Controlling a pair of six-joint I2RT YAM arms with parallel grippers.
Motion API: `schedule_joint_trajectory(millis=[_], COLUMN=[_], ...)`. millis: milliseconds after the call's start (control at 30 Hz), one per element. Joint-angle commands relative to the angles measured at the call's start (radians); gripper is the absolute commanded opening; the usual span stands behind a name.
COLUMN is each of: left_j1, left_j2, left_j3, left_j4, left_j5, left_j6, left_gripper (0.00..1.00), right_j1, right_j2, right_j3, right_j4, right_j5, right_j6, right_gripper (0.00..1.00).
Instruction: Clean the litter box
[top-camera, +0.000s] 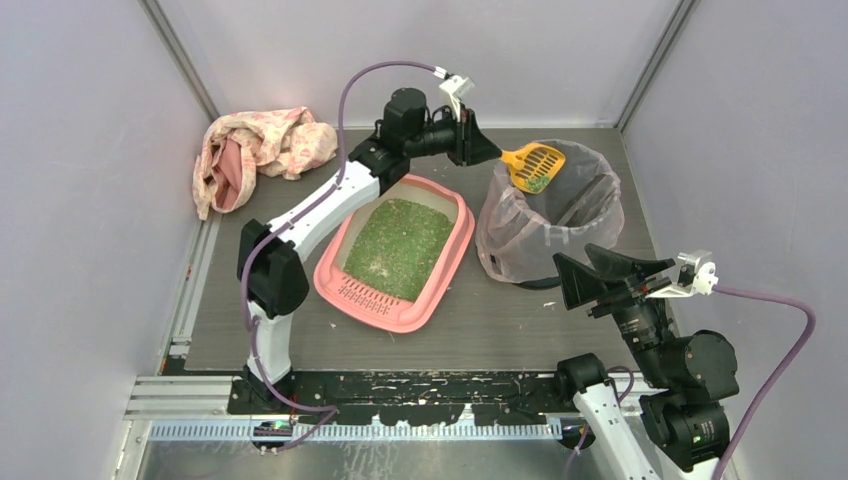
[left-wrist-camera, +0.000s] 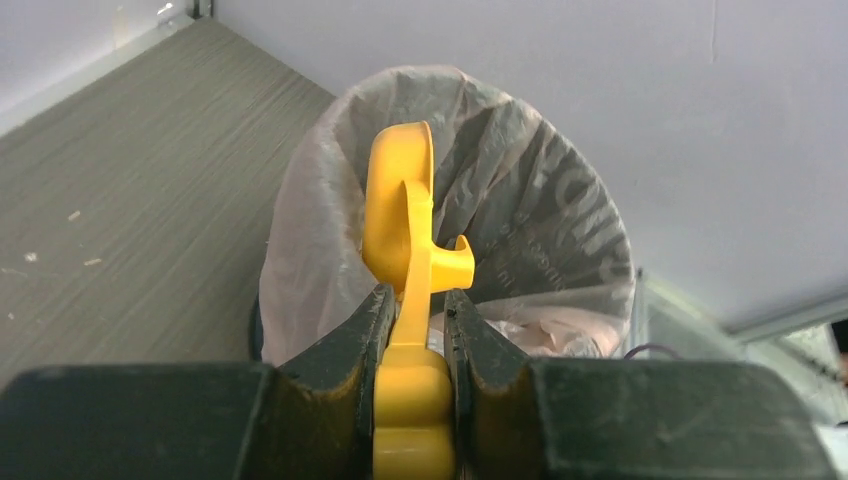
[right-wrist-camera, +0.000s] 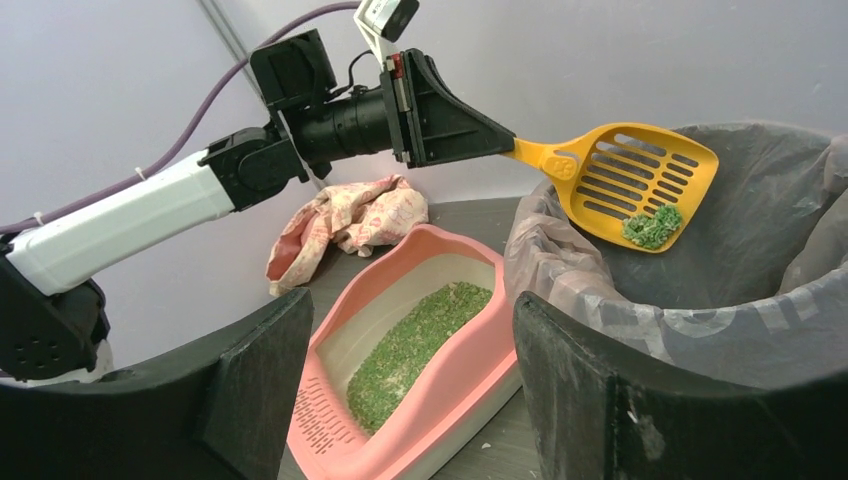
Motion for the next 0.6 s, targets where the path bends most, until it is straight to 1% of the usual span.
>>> schedule_joint_trajectory(millis=[0,267,333,400,500,533,567], left_j1=[-0.038,-0.071,-0.085,-0.096,-0.097,-0.095,-0.091], left_j2=[-0.106,-0.184,-0.207,-0.225,-0.231,-0.235,-0.241], left_j3=[-0.019,-0.103,-0.13,-0.15,-0.156,-0.163,-0.177], left_j4=[0.1,0.14,0.136,0.137,0.137,0.144,0.19], left_j5=[0.007,0.033,0.02,0.0,-0.046,-0.057,-0.059], left_j6=[0.291,0.479,0.558,0.607,0.596,0.574,0.535], left_gripper=[0.0,0.0,0.0,0.0,0.0,0.0,0.0], right_j1=[0.002,0.002,0.002,0.002,0.001,0.001,0.001], right_j2=[-0.003,0.004,0.008,0.013,0.02,0.026,0.029], right_j3=[0.01,-0.024,-0.03,-0.034,-0.045,-0.047,-0.048], right_j4=[0.019,0.041,0.046,0.049,0.058,0.057,0.052], right_j5=[0.009,0.006,0.005,-0.001,-0.009,-0.015,-0.018], right_j6=[-0.021,-0.022,-0.023,-0.023,-0.011,-0.008,-0.007], right_gripper=[0.78,0.78,0.78,0.78,0.78,0.78,0.78])
